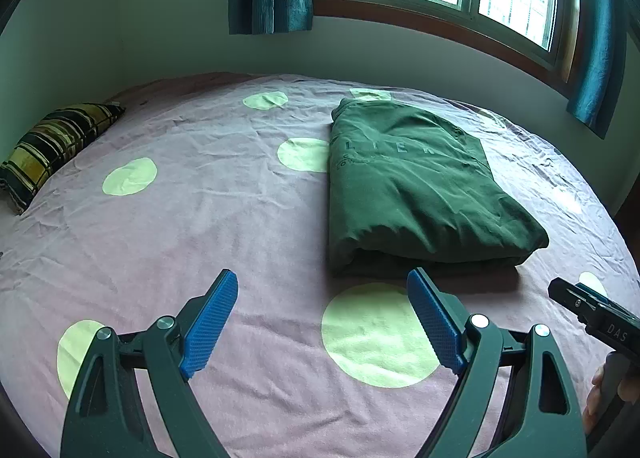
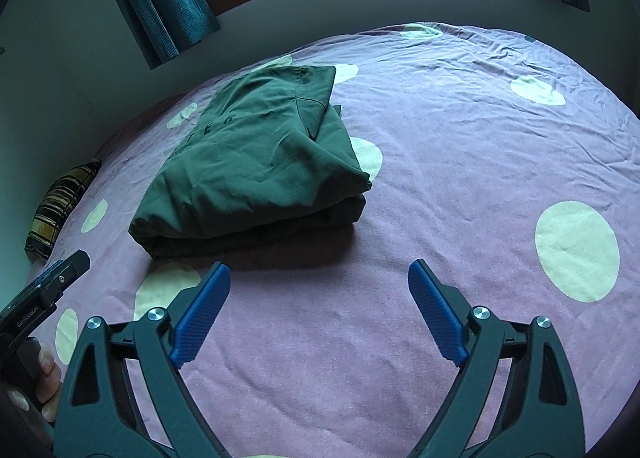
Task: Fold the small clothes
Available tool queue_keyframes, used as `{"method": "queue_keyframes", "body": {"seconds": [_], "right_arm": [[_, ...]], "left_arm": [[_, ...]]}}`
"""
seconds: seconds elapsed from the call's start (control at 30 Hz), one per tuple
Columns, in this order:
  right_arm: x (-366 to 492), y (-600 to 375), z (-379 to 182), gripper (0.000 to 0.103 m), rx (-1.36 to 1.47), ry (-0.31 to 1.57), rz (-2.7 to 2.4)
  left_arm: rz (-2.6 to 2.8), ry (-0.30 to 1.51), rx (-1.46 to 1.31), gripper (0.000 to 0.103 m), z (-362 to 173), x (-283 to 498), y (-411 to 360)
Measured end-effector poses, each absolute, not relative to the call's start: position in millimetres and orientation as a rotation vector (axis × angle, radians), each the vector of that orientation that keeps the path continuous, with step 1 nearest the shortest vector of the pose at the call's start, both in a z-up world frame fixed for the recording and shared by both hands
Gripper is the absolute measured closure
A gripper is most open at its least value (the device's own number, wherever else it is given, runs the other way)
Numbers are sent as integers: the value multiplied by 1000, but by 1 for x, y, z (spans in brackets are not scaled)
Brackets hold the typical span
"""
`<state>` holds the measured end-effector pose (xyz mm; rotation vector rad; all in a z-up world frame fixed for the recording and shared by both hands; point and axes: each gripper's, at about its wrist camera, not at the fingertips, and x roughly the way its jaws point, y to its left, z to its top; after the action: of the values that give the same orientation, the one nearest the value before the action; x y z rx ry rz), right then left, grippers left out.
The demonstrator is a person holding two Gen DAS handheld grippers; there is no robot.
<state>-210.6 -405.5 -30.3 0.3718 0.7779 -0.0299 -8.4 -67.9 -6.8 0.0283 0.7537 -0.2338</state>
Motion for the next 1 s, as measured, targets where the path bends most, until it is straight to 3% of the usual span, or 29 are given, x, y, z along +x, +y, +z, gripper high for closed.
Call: {"method": "queue_keyframes", "body": {"seconds": [1.0], "right_arm": [[-211,-397,-36,11,356,790,-47]], "left_arm": [[-208,776,82,17,-12,-12,-75]]}}
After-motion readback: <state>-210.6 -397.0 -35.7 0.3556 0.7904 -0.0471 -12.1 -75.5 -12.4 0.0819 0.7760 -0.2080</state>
